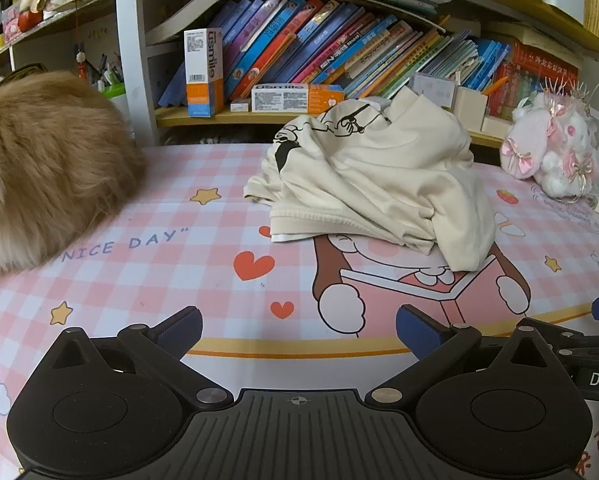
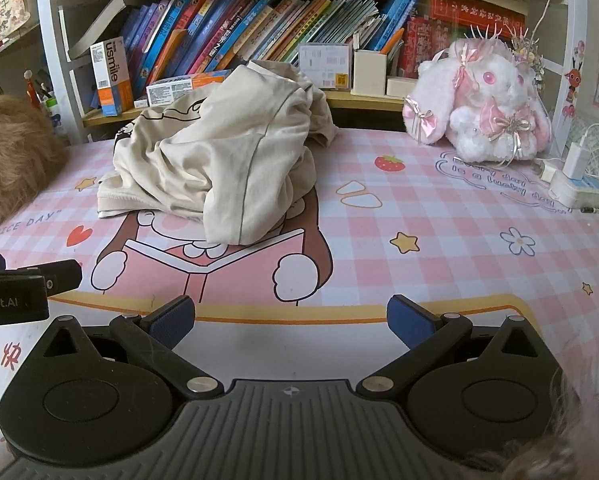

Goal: Fold clothes

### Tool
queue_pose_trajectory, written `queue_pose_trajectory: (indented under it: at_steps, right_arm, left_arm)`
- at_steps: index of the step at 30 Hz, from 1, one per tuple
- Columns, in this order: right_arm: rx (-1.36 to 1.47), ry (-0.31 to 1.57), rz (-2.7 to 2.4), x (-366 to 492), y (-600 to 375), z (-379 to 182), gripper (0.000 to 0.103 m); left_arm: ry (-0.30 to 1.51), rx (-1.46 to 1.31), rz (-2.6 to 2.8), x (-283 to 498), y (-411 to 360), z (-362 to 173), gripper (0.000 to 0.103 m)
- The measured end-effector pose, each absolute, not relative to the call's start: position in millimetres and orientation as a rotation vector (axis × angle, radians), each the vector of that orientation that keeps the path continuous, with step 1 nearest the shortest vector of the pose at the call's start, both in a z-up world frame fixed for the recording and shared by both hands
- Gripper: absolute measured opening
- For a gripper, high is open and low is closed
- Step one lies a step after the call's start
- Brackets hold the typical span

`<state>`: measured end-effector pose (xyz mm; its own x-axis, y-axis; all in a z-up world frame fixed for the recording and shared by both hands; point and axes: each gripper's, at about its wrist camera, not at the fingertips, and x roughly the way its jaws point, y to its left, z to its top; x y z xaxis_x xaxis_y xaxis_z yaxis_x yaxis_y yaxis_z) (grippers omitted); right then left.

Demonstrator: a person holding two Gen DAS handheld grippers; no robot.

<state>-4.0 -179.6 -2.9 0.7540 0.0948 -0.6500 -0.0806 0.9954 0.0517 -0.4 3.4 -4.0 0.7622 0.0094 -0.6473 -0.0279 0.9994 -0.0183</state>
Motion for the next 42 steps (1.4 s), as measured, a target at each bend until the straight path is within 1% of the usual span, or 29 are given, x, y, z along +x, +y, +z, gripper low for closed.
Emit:
queue_pose_trajectory:
  at_steps: [42]
  right_arm:
    - [0.057,0.744,0.136,-2.8,-188.9,-11.6,0.103]
  left_arm:
    - [0.721,-0.026,0.043,-5.5,-2.8,-7.5,0.103]
